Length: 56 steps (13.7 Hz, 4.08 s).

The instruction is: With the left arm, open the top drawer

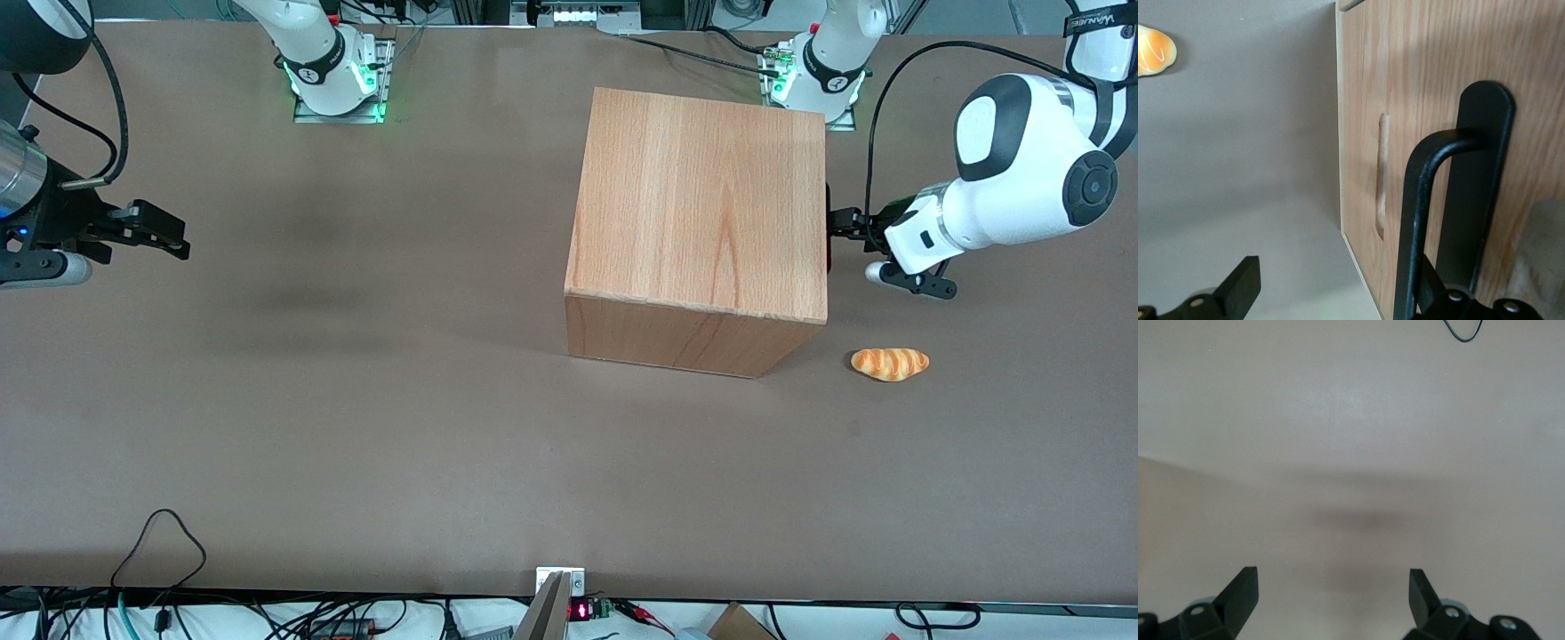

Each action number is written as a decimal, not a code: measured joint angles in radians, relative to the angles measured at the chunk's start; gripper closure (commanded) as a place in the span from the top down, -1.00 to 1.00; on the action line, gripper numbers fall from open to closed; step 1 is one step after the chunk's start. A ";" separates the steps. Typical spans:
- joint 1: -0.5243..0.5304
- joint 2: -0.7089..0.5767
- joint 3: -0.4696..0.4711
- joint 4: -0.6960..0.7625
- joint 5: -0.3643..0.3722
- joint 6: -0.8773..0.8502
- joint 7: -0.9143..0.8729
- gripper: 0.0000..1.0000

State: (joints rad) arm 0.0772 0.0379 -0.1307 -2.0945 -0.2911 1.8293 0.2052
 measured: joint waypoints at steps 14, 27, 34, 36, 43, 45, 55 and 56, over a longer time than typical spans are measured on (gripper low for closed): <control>0.057 0.003 0.008 0.001 0.088 0.020 0.005 1.00; 0.175 0.005 0.012 0.023 0.144 0.033 0.011 1.00; 0.268 0.008 0.013 0.030 0.152 0.034 0.053 1.00; 0.292 0.009 0.014 0.031 0.152 0.034 0.060 1.00; 0.318 0.008 0.014 0.066 0.152 0.033 0.080 1.00; 0.319 0.006 0.014 0.091 0.152 0.029 0.081 1.00; 0.317 -0.059 -0.041 0.252 0.152 -0.106 0.072 1.00; 0.317 -0.070 -0.053 0.260 0.152 -0.120 0.067 1.00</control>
State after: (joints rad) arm 0.3938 -0.0325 -0.1838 -1.8340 -0.1389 1.7091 0.2725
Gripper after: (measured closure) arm 0.000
